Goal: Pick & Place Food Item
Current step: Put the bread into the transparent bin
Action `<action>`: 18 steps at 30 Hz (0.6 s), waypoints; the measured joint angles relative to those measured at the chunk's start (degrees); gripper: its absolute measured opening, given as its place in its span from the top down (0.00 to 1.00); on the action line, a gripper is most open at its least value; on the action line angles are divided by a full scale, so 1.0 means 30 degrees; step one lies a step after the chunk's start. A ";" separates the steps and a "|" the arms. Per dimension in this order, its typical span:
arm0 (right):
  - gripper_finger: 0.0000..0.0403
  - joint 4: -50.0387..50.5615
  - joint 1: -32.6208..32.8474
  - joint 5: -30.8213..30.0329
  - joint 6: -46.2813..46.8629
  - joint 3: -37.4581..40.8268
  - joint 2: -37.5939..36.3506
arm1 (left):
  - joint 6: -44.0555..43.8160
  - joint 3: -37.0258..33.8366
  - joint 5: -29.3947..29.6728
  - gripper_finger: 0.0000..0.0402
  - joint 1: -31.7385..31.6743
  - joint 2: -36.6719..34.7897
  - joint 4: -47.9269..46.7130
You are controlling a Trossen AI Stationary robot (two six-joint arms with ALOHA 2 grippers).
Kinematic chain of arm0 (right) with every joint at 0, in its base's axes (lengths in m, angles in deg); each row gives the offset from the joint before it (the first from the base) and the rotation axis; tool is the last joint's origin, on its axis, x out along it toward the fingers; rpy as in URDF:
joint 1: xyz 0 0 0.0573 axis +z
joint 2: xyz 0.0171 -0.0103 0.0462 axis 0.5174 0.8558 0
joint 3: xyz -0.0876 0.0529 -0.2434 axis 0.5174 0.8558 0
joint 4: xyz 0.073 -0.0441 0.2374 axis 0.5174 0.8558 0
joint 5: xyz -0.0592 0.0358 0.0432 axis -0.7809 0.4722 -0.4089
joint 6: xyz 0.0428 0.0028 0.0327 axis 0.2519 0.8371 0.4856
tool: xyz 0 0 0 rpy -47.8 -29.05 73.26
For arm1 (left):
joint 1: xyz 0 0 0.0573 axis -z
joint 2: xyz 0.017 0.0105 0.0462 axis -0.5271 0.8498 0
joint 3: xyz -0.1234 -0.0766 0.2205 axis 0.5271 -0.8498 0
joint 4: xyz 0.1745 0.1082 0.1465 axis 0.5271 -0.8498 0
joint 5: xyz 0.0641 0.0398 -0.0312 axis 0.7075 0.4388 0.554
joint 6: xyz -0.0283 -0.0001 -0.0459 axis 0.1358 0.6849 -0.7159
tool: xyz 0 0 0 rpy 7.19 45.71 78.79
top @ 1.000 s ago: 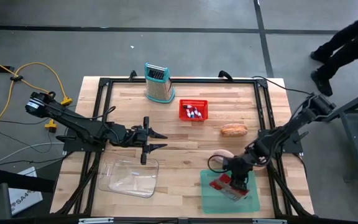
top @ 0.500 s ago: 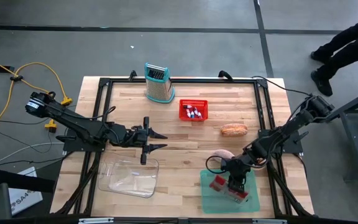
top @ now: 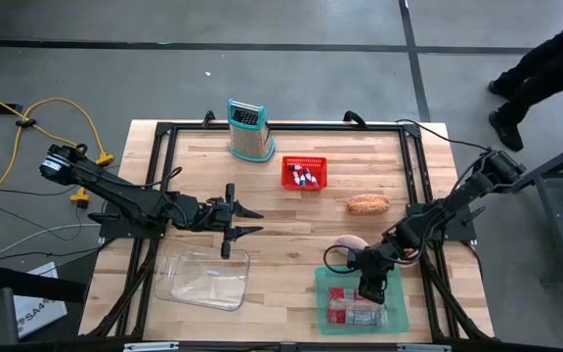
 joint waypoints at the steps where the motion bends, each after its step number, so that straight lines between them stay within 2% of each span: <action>1: 0.83 0.0007 0.0000 -0.0003 0.0000 0.0000 0.0000 | 0.0000 0.0000 0.0000 0.69 0.0001 0.0000 0.0000; 10: 0.83 0.0007 -0.0009 0.0006 -0.0056 0.0000 -0.0007 | 0.0000 0.0000 0.0007 0.69 -0.0002 0.0000 0.0000; 18: 0.83 -0.0238 -0.0904 0.0002 -0.2034 0.0000 -0.0471 | -0.0002 0.0000 0.0015 0.69 -0.0001 0.0000 0.0000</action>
